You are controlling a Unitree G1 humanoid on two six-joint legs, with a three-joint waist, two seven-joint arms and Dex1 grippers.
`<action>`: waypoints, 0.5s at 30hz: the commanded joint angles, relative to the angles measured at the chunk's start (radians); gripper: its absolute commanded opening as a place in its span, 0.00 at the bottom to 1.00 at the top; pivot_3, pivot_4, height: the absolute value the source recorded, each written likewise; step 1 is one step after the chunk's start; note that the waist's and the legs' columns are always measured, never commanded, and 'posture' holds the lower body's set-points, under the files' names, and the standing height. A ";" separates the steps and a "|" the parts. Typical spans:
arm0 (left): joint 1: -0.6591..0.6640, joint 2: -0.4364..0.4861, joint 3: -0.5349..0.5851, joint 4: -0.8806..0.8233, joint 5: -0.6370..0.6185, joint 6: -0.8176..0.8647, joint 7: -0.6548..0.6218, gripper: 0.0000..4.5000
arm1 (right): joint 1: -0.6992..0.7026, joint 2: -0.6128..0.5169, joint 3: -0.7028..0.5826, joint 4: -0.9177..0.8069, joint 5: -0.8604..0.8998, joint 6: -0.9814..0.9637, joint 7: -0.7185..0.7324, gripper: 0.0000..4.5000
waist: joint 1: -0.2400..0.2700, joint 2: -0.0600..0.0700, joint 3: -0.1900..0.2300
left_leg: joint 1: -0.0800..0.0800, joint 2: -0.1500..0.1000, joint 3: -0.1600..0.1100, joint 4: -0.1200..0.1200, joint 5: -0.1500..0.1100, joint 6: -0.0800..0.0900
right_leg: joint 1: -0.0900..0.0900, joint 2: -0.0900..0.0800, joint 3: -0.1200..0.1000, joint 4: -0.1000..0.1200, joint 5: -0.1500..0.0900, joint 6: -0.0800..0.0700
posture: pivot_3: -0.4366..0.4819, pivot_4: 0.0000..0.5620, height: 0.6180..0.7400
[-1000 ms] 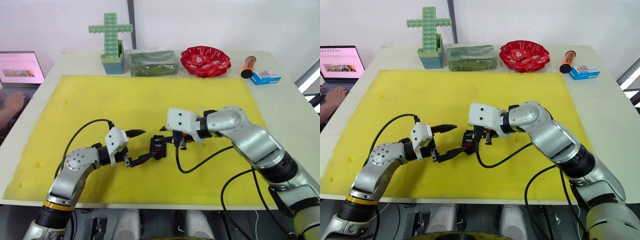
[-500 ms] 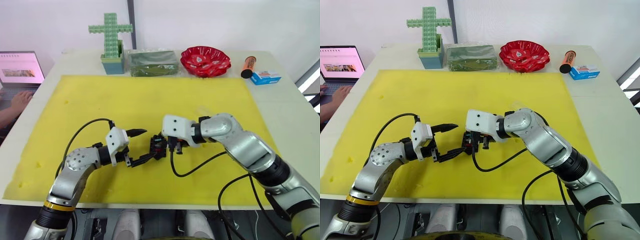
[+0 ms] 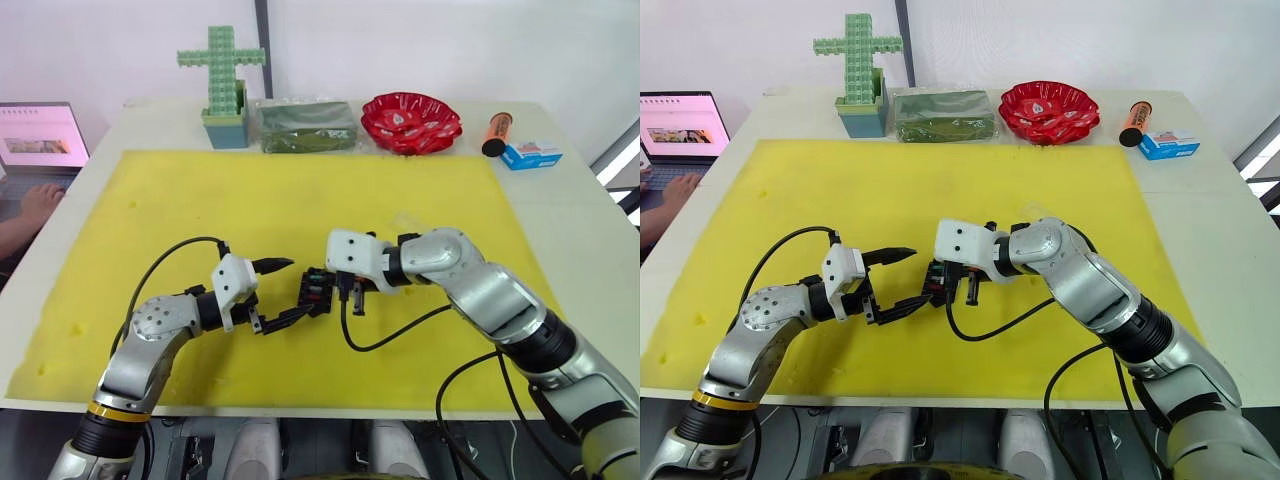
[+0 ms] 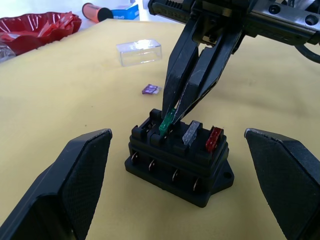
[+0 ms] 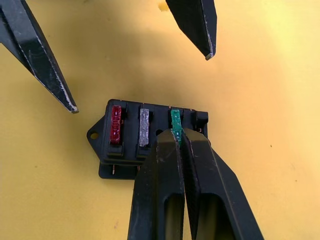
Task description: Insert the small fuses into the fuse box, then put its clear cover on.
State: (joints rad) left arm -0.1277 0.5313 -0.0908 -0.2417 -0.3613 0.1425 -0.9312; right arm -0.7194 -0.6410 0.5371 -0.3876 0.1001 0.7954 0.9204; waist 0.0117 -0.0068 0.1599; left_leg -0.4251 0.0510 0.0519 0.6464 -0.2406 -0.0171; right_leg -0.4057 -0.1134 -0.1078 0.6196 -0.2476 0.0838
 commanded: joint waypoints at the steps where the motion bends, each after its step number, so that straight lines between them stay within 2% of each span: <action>1: -0.009 0.005 0.020 -0.018 -0.011 -0.010 -0.003 1.00 | 0.000 0.000 -0.033 -0.021 0.012 -0.013 0.015 0.01 | 0.000 0.000 0.000 | 0.000 0.000 0.000 0.000 0.000 0.000 | 0.000 0.000 0.000 0.000 0.000 0.000 | 0.48 0.27 1.00; 8: -0.010 0.003 0.017 -0.015 -0.010 -0.013 -0.005 1.00 | -0.013 0.035 -0.130 -0.039 0.133 0.117 0.033 0.01 | 0.001 0.000 0.000 | 0.000 0.000 0.000 0.000 0.000 0.000 | 0.000 0.000 0.000 0.000 0.000 0.000 | 0.48 0.27 1.00; 15: -0.014 0.001 0.015 -0.012 -0.010 -0.015 -0.007 1.00 | -0.017 0.054 -0.153 -0.039 0.162 0.166 -0.002 0.01 | 0.000 0.000 0.000 | 0.000 0.000 0.000 0.000 0.000 0.000 | 0.000 0.000 0.000 0.001 0.000 0.000 | 0.48 0.27 1.00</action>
State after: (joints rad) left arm -0.1305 0.5324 -0.0907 -0.2412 -0.3613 0.1422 -0.9348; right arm -0.7153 -0.6007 0.4135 -0.3921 0.2458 0.9561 0.9288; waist 0.0113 -0.0068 0.1599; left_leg -0.4249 0.0509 0.0517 0.6466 -0.2406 -0.0170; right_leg -0.4054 -0.1134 -0.1078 0.6202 -0.2475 0.0838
